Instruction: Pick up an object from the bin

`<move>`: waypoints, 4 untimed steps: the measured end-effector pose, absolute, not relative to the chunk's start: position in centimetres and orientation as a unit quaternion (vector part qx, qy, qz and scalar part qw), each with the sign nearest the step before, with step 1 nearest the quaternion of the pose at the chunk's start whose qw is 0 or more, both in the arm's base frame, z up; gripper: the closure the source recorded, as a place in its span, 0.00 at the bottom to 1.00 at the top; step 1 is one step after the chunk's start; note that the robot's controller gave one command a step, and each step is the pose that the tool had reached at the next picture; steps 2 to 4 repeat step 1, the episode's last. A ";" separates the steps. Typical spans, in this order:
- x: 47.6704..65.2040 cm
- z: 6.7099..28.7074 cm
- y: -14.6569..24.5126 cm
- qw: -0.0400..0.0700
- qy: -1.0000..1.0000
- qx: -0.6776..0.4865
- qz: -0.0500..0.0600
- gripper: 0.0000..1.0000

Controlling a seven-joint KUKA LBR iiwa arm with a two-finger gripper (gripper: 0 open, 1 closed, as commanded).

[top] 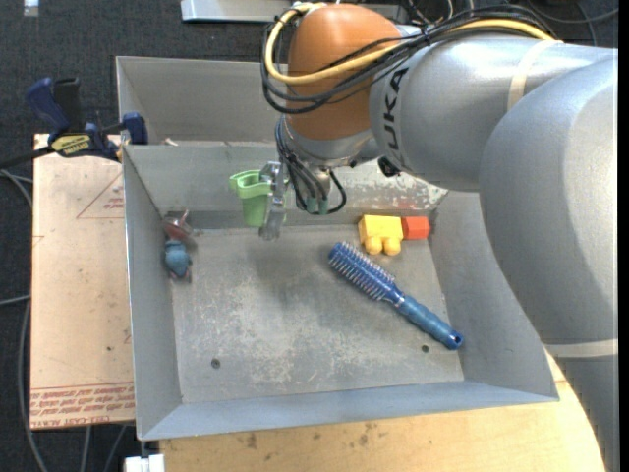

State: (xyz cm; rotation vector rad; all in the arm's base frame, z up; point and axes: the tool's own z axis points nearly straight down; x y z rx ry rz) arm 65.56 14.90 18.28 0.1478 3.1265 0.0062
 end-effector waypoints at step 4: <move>63.8 26.4 14.5 0.005 0.999 0.036 0.001 1.00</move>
Offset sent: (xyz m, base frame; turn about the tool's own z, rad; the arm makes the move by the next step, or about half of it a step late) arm -0.0187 -0.0048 0.0751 -0.0230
